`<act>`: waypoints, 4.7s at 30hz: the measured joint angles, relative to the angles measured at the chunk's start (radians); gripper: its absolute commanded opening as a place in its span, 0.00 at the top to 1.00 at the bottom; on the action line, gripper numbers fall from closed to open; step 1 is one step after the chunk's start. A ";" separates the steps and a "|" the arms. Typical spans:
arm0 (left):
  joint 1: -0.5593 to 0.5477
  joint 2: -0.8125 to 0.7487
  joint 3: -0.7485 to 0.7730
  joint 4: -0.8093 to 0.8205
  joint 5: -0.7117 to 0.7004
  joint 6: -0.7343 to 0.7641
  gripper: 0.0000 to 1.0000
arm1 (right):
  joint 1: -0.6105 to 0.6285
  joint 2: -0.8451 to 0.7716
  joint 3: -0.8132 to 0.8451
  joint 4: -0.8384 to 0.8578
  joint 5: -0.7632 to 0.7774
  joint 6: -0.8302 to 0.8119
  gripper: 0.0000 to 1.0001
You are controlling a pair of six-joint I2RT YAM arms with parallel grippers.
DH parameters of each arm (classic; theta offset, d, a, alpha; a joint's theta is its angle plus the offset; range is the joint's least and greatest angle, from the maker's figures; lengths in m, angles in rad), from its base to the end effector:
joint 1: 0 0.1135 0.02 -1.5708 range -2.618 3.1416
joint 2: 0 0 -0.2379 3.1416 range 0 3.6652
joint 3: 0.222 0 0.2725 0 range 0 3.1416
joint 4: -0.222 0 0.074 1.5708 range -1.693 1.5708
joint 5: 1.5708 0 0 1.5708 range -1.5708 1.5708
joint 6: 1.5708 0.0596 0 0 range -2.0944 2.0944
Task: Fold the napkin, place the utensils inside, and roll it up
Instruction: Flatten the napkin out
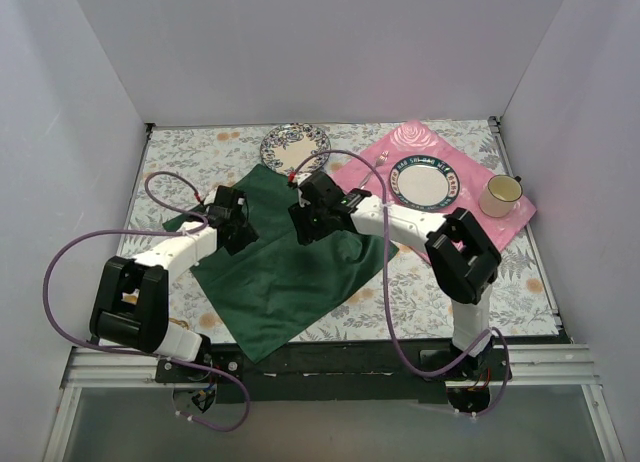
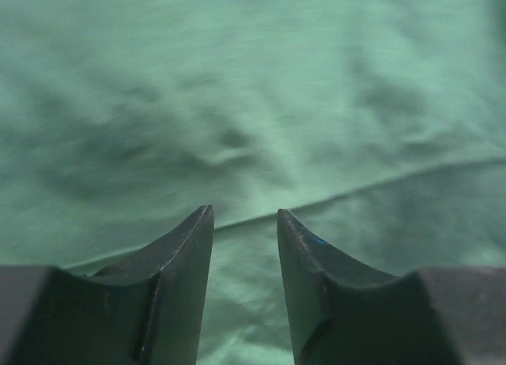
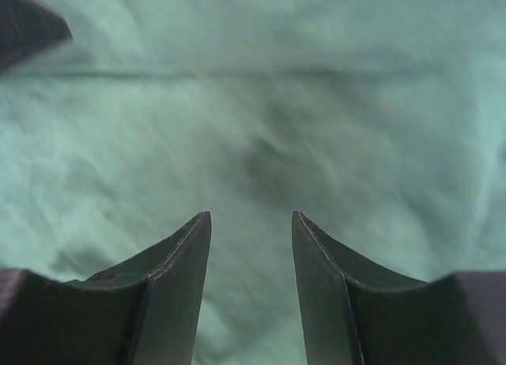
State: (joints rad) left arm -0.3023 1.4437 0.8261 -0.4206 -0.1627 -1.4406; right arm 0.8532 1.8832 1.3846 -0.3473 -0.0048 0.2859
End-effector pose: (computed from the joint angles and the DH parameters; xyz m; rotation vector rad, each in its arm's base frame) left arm 0.2976 -0.0827 0.1301 -1.4761 2.1981 -0.4136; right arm 0.2916 0.3346 0.1655 -0.6977 2.3853 0.5132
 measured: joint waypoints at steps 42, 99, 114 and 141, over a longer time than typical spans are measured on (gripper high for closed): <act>0.291 -0.080 0.385 -0.080 0.061 0.051 0.02 | 0.167 0.073 0.212 -0.014 -0.108 -0.088 0.16; -0.017 -0.010 0.245 -0.256 0.019 0.069 0.08 | -0.145 0.183 0.237 -0.072 -0.301 -0.084 0.21; 0.166 0.167 0.504 -0.195 0.168 0.029 0.02 | -0.107 0.385 0.393 0.011 -0.397 -0.111 0.20; -0.007 0.349 0.534 -0.261 0.030 0.243 0.30 | -0.096 -0.134 -0.009 0.005 -0.215 -0.090 0.17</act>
State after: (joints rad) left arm -0.3096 1.7924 1.3598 -0.6811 -0.1326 -1.1973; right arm 0.7574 1.7489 1.3754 -0.3420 -0.2195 0.1959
